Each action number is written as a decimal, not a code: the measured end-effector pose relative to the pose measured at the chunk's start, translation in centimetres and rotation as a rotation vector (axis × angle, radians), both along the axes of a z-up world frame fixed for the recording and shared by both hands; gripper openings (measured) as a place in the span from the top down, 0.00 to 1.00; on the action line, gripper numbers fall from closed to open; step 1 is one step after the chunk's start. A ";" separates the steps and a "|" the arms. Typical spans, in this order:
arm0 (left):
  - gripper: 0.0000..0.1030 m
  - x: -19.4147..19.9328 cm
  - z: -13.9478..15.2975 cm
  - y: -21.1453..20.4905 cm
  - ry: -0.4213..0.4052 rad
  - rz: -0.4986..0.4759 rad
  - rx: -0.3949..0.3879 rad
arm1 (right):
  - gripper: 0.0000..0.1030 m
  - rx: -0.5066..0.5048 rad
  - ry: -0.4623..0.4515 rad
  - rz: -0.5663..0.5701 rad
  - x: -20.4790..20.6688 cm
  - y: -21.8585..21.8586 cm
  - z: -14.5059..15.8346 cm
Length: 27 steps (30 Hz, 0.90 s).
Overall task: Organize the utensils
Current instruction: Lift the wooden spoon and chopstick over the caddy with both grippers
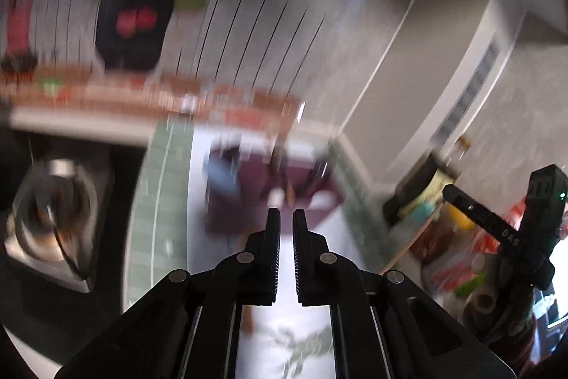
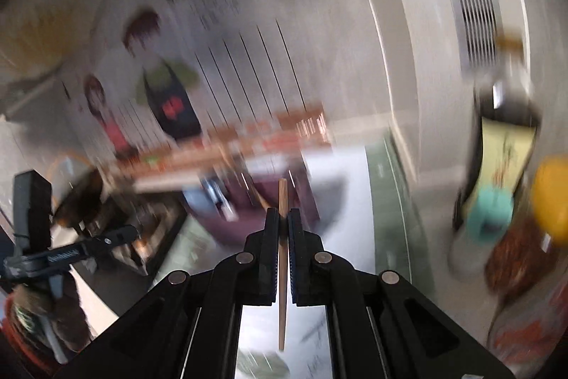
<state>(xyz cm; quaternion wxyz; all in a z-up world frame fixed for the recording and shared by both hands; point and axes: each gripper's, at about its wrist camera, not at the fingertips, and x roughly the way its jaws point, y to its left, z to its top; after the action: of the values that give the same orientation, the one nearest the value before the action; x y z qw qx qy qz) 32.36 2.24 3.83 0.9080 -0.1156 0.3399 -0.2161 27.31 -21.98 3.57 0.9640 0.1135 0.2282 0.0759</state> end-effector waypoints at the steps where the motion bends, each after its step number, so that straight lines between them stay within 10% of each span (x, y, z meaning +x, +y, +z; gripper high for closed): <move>1: 0.94 0.2 0.9 -0.1 -0.022 -0.004 0.007 | 0.95 -0.012 -0.035 0.006 -0.1 0.3 1.2; 7: 0.87 3.0 -0.8 0.6 0.036 0.034 0.059 | 0.95 -0.065 -0.100 0.011 0.4 1.1 4.3; 11: 0.53 4.9 -8.0 0.1 0.216 0.030 0.060 | 0.95 -0.060 -0.043 -0.017 1.1 0.0 2.5; 17: 0.53 5.6 -15.4 -3.8 0.238 0.019 0.185 | 0.95 -0.042 0.060 -0.046 2.1 -0.8 -1.5; 27: 0.59 7.1 -19.4 -6.6 0.253 0.074 0.377 | 0.95 -0.046 0.110 -0.045 1.9 -0.7 -4.2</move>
<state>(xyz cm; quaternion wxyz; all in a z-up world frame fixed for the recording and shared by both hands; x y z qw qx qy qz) 39.42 -4.36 -15.52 0.8710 0.0176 0.4809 -0.0992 29.17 -22.70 -0.63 0.9538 0.1005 0.2800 0.0425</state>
